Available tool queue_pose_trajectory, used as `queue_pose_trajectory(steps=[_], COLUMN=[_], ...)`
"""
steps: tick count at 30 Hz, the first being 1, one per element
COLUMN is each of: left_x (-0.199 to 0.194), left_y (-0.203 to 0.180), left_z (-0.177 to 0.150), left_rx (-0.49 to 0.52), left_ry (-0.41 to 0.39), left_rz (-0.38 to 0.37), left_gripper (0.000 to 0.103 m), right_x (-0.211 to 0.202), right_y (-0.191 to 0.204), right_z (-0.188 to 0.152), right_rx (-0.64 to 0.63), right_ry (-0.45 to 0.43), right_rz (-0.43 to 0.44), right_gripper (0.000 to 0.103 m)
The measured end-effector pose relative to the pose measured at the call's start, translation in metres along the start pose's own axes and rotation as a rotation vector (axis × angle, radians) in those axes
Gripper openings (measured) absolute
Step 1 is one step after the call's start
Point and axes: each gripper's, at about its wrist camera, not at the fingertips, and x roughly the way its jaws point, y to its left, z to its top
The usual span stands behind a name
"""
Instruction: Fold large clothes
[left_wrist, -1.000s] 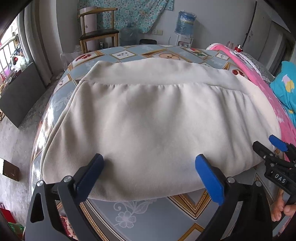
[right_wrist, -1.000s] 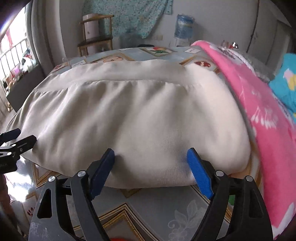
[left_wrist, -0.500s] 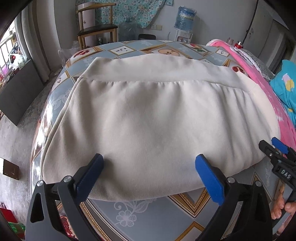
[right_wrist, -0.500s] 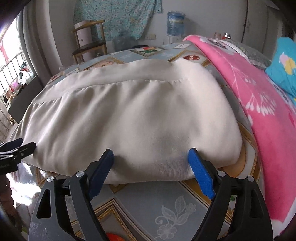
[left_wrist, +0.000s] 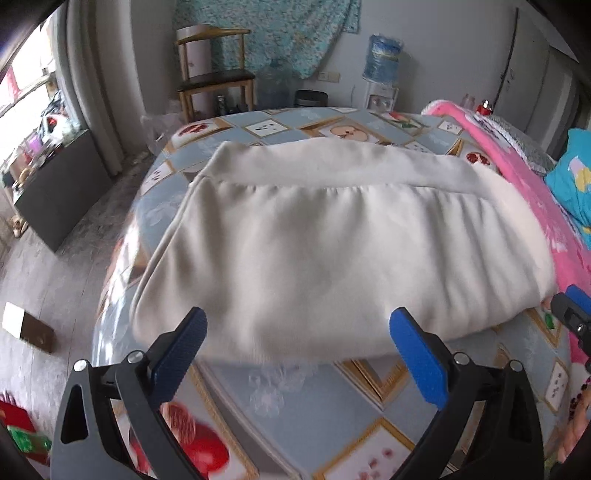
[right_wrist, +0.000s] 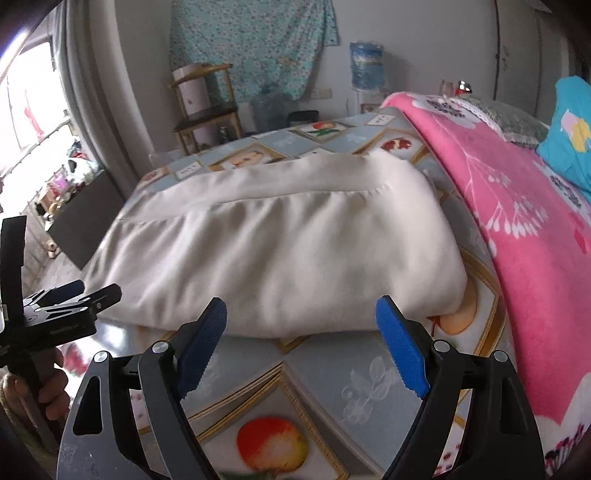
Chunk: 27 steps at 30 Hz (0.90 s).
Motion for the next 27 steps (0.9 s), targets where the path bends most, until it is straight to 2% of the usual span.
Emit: queue_pose_trajectory(steps=[4,9,13,27], left_x=[-0.020,-0.041,-0.045,-0.039], left_y=[-0.007,-0.020,-0.029,-0.040], left_z=[-0.013,-0.025,-0.028,-0.035], left_rx=[-0.042,-0.037,-0.022,-0.003], left_ry=[0.038,0.039,0.054,0.086], left_rz=[0.034,0.052,0.056,0.020], left_gripper=[0.097,0.097,0.097,0.097], right_x=[-0.014,-0.013,-0.011,-0.016], right_y=[0.006,0.007,0.011,0.019], right_z=[-0.011,-0.024,-0.031,-0.035], right_rx=[-0.007,0.025,0.016,-0.001], right_ry=[0.029,0.115,0.152,0.162], right_rz=[0.033,0.041,0.036,0.005], right_gripper=[0.081,0.082,0.082,0.082])
